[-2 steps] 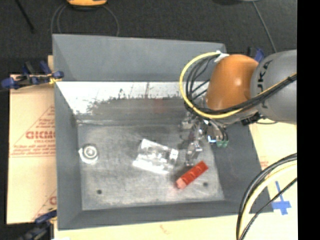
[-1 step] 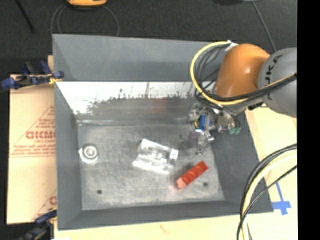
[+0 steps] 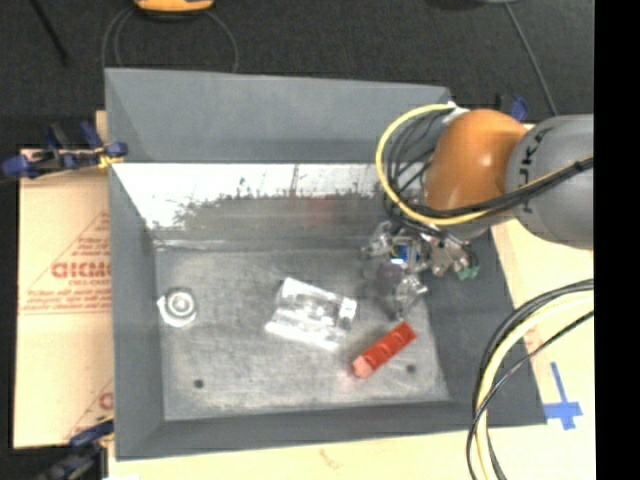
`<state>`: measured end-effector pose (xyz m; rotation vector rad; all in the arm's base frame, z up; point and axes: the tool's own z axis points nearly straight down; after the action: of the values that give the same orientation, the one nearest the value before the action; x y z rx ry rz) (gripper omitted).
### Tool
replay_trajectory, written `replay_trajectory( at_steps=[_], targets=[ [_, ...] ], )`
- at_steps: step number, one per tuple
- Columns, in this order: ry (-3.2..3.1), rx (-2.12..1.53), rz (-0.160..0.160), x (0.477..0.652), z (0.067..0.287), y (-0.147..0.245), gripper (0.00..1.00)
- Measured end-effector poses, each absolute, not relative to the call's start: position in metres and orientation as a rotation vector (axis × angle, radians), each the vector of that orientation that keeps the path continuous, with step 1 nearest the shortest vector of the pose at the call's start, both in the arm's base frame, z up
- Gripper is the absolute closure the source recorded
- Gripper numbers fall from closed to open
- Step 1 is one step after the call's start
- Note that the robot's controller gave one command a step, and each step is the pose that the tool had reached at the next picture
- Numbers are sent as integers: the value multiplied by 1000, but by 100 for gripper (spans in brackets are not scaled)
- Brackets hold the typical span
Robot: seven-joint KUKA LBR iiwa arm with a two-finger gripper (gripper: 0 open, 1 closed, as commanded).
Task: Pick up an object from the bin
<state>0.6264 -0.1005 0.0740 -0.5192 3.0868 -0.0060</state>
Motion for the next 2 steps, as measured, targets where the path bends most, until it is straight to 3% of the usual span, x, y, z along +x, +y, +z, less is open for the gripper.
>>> replay_trajectory(
  at_steps=[1,2],
  targets=[
    [3068,-612,-5,620,75,-115,0],
    [3067,-609,-5,620,76,-116,100]
  ],
)
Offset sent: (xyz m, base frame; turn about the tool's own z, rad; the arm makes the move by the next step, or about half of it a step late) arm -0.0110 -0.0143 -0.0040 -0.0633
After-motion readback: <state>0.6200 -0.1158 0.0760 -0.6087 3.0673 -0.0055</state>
